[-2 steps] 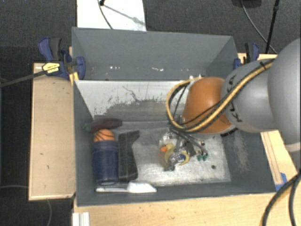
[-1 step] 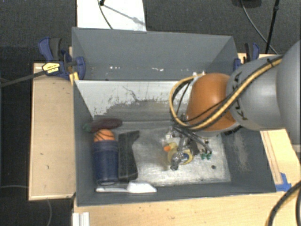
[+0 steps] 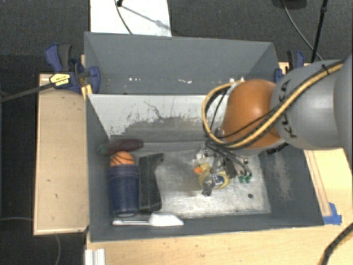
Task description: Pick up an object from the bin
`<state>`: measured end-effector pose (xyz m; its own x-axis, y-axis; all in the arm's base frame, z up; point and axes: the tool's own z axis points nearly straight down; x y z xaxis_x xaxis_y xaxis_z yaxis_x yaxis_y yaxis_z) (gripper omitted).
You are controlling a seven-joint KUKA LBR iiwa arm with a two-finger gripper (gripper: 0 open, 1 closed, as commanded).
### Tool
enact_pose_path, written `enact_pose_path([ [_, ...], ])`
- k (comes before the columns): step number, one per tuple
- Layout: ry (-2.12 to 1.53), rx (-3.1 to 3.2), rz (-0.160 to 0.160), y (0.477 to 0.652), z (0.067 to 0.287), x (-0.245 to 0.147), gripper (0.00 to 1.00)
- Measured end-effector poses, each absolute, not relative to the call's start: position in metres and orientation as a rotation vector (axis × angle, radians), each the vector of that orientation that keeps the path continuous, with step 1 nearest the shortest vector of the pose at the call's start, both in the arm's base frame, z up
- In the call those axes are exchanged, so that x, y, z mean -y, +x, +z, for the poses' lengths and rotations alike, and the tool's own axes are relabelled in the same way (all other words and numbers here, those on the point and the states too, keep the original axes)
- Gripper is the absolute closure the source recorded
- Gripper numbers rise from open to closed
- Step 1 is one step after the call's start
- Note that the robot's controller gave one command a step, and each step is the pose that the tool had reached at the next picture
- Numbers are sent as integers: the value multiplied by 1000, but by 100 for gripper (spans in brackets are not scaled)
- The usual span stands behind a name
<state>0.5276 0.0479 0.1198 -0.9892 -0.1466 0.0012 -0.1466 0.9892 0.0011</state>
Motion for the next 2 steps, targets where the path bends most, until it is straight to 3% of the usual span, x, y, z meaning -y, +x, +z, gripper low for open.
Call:
enact_pose_path([
  [2,233,3139,-1,529,142,-48,100],
])
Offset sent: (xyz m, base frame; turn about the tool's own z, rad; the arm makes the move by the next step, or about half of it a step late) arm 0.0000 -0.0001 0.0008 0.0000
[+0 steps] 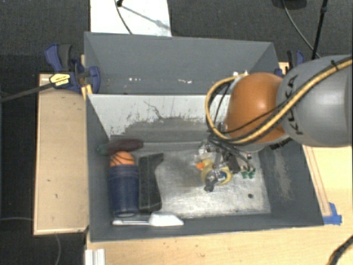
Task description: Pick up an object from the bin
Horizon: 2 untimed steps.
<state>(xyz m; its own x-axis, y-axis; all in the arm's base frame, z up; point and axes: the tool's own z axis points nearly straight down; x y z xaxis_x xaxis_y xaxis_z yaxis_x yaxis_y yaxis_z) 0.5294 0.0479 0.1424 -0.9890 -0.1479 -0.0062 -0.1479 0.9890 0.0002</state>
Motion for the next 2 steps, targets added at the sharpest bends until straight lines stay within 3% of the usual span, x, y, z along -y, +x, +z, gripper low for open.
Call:
enact_pose_path([
  [2,-236,-3128,1,529,149,-48,100],
])
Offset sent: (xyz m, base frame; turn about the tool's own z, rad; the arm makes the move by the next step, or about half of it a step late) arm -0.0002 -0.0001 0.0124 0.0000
